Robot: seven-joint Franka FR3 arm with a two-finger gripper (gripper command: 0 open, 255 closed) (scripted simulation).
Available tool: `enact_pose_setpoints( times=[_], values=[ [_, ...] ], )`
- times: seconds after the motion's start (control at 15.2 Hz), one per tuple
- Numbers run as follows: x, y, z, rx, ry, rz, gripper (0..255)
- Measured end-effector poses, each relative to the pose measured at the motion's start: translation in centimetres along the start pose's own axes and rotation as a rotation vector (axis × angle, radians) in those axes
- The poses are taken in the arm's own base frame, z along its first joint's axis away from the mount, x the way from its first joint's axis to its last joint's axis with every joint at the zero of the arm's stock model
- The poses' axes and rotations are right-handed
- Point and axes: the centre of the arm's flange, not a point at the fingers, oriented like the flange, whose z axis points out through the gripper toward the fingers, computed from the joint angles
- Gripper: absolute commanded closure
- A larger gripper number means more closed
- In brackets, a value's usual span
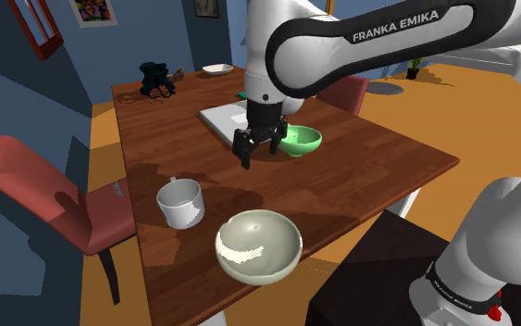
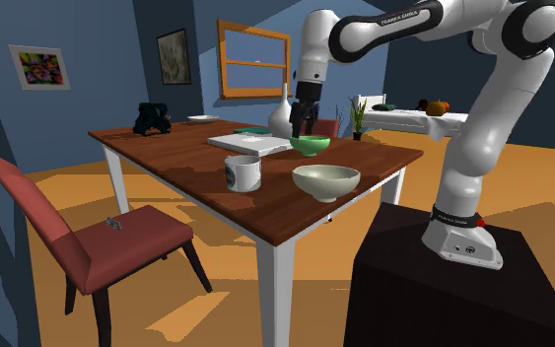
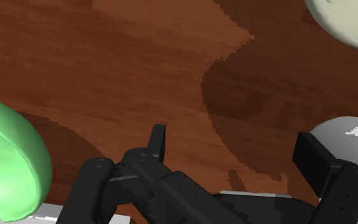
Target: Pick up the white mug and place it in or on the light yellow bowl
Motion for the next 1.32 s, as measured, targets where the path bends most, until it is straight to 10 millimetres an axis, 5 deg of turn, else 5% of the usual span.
enact_pose_setpoints(
  times=[0.79, 1.32],
  values=[
    [8.0, -12.5, 5.5, 0.002, 0.001, 0.007, 0],
    [8.4, -13.2, 9.5, 0.001, 0.001, 0.009, 0]
  ],
)
